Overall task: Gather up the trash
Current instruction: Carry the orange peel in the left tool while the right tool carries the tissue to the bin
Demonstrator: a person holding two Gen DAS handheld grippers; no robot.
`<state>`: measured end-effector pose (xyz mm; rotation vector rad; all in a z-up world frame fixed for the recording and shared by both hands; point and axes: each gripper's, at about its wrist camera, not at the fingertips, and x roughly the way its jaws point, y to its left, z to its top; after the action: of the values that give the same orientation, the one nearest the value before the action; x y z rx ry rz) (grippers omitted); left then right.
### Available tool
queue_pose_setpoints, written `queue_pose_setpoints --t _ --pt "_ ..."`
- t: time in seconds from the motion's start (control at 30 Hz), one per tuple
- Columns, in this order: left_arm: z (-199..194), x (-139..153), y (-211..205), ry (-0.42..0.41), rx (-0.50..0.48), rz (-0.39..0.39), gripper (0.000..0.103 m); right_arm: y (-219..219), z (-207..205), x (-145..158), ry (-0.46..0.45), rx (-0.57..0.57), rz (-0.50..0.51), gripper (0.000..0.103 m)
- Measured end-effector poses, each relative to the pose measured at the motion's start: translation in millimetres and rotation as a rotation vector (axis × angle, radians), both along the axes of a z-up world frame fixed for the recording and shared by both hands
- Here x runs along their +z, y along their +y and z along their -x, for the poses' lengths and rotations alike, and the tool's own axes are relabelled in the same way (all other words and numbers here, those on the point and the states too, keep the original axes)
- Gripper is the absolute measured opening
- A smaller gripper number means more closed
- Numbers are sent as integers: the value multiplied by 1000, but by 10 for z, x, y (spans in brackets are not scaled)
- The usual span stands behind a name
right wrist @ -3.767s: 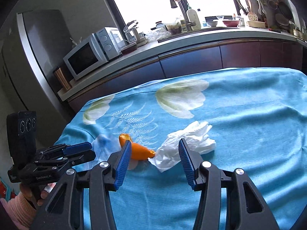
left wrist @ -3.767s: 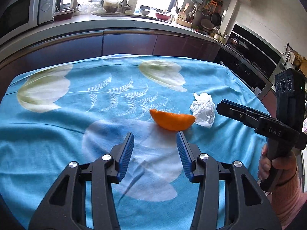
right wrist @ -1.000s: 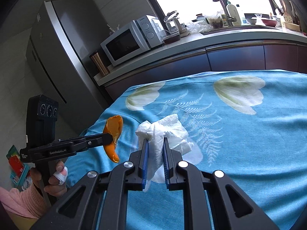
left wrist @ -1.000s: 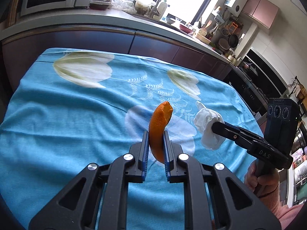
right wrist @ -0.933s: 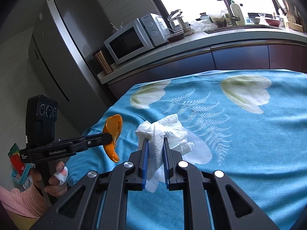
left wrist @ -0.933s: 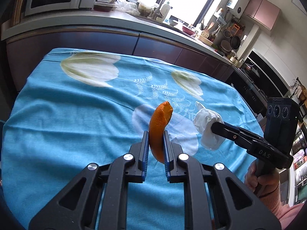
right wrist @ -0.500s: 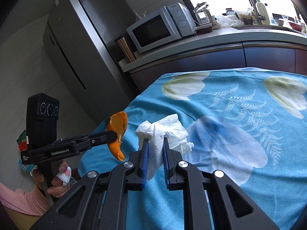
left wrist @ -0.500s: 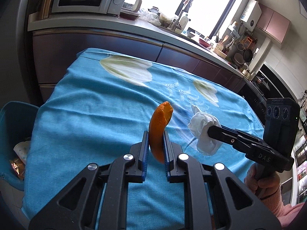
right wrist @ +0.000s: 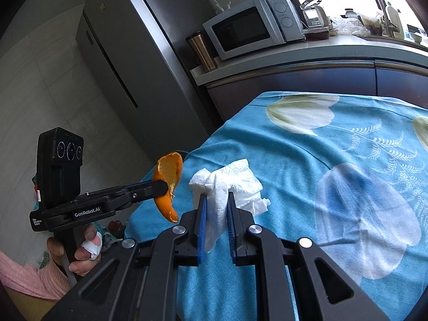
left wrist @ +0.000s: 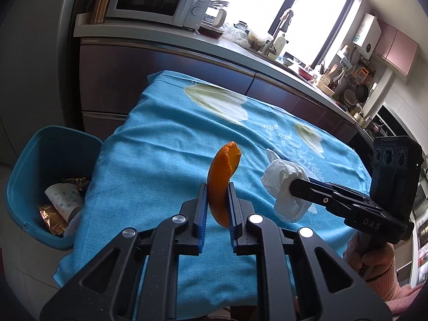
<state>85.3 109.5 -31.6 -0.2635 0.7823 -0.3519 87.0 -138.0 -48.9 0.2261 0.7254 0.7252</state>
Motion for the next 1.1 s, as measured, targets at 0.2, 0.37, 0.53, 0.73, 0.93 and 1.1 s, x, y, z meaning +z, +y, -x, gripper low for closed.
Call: queue_pose_setpoints --t 0.2,0.37,0.53,0.73,0.93,1.1 --pt "40 -11 204 -5 52 -7 14 187 -35 6 3 40 6 13" --pt "57 -21 340 -5 85 -10 14 329 -63 18 4 71 10 13" --pt "95 -11 465 -10 115 -18 14 486 -61 38 -2 100 11 13" --pt "143 -10 676 -14 168 -20 14 672 -76 71 -10 137 15 13" --pt "182 -14 860 -16 215 -15 14 840 -93 102 -18 175 18 13" --pt "216 4 953 -22 241 -16 14 963 -108 97 -19 203 19 13"
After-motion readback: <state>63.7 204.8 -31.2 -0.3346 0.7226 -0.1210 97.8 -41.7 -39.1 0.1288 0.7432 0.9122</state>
